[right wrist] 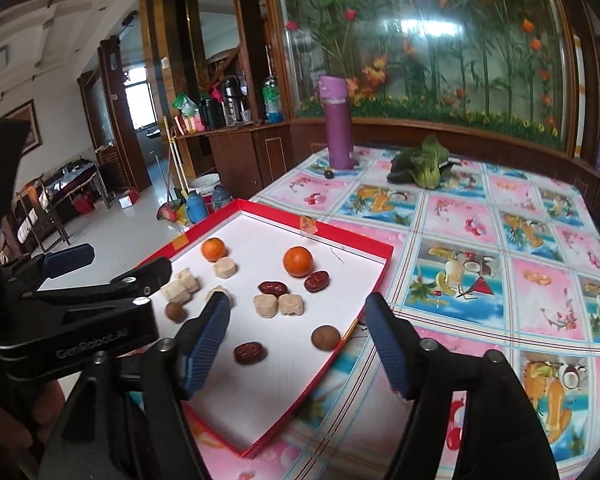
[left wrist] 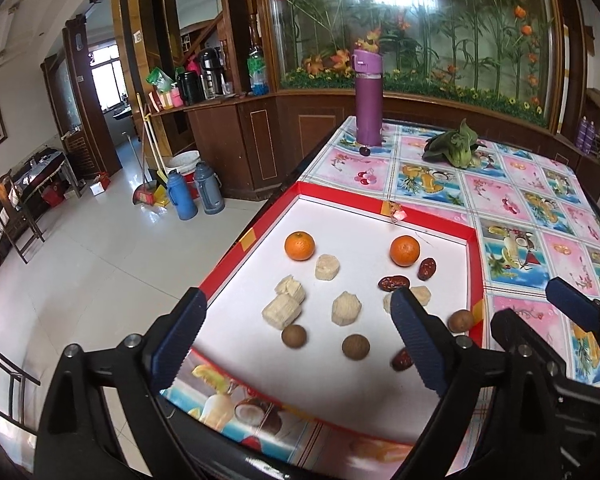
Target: Organize fruits
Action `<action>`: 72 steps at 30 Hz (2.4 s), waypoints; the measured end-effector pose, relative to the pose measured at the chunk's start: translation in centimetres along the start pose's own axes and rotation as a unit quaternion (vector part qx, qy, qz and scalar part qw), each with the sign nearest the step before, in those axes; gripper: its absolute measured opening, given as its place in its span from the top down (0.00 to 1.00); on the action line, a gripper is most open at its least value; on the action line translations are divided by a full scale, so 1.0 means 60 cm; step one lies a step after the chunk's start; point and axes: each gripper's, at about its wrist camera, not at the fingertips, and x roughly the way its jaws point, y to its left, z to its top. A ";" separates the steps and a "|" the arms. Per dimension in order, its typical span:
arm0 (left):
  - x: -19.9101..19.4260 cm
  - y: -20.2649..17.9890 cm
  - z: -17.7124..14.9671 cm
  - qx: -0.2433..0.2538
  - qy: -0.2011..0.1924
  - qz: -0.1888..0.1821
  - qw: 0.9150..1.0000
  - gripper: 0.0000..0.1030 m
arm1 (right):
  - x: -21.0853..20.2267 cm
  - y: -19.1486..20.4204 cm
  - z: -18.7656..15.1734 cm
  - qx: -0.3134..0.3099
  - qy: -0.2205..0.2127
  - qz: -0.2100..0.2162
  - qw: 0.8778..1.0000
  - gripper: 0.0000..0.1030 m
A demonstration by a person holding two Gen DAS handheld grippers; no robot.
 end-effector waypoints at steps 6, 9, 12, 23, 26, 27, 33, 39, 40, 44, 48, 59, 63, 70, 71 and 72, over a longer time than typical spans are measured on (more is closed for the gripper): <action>-0.041 0.012 -0.009 -0.014 -0.026 0.010 1.000 0.03 | -0.037 0.010 -0.001 -0.004 -0.024 -0.015 1.000 0.24; -0.060 0.017 -0.014 -0.022 -0.038 0.013 0.999 0.00 | -0.049 0.009 0.001 0.002 -0.032 -0.023 0.999 0.22; -0.078 0.019 -0.019 -0.024 -0.050 0.016 0.998 0.00 | -0.056 0.010 -0.001 0.006 -0.039 -0.033 0.999 0.21; -0.089 0.024 -0.037 -0.025 -0.048 0.024 0.998 0.00 | -0.066 0.012 -0.006 0.003 -0.046 -0.038 0.998 0.20; -0.088 0.029 -0.041 -0.026 -0.047 0.028 0.998 0.00 | -0.068 0.013 -0.007 0.003 -0.049 -0.040 0.998 0.20; -0.088 0.030 -0.041 -0.027 -0.047 0.029 0.998 0.00 | -0.069 0.014 -0.007 0.004 -0.050 -0.040 0.998 0.20; -0.086 0.042 -0.051 -0.033 -0.041 0.035 0.998 0.00 | -0.069 0.017 -0.007 0.005 -0.047 -0.038 0.998 0.20; -0.089 0.054 -0.056 -0.041 -0.042 0.038 0.998 0.00 | -0.069 0.028 -0.008 0.006 -0.044 -0.037 0.998 0.20; -0.091 0.057 -0.057 -0.043 -0.043 0.039 0.997 0.00 | -0.069 0.031 -0.008 0.005 -0.045 -0.038 0.998 0.20; -0.093 0.065 -0.058 -0.049 -0.044 0.042 0.997 0.00 | -0.068 0.036 -0.009 0.004 -0.046 -0.038 0.998 0.20; -0.095 0.067 -0.059 -0.054 -0.045 0.043 0.997 0.00 | -0.068 0.037 -0.011 0.004 -0.046 -0.037 0.998 0.20; -0.100 0.064 -0.056 -0.048 -0.051 0.039 0.997 0.00 | -0.068 0.037 -0.011 0.004 -0.046 -0.037 0.998 0.20; -0.106 0.062 -0.056 -0.047 -0.054 0.038 0.997 0.00 | -0.069 0.038 -0.011 0.005 -0.048 -0.036 0.998 0.20; -0.112 0.058 -0.056 -0.043 -0.058 0.031 0.997 0.00 | -0.072 0.041 -0.006 -0.001 -0.051 -0.034 0.998 0.20; -0.113 0.059 -0.056 -0.043 -0.058 0.030 0.997 0.00 | -0.073 0.041 -0.006 -0.002 -0.052 -0.035 0.998 0.20; -0.113 0.059 -0.056 -0.043 -0.059 0.030 0.997 0.00 | -0.074 0.041 -0.006 -0.003 -0.053 -0.035 0.998 0.20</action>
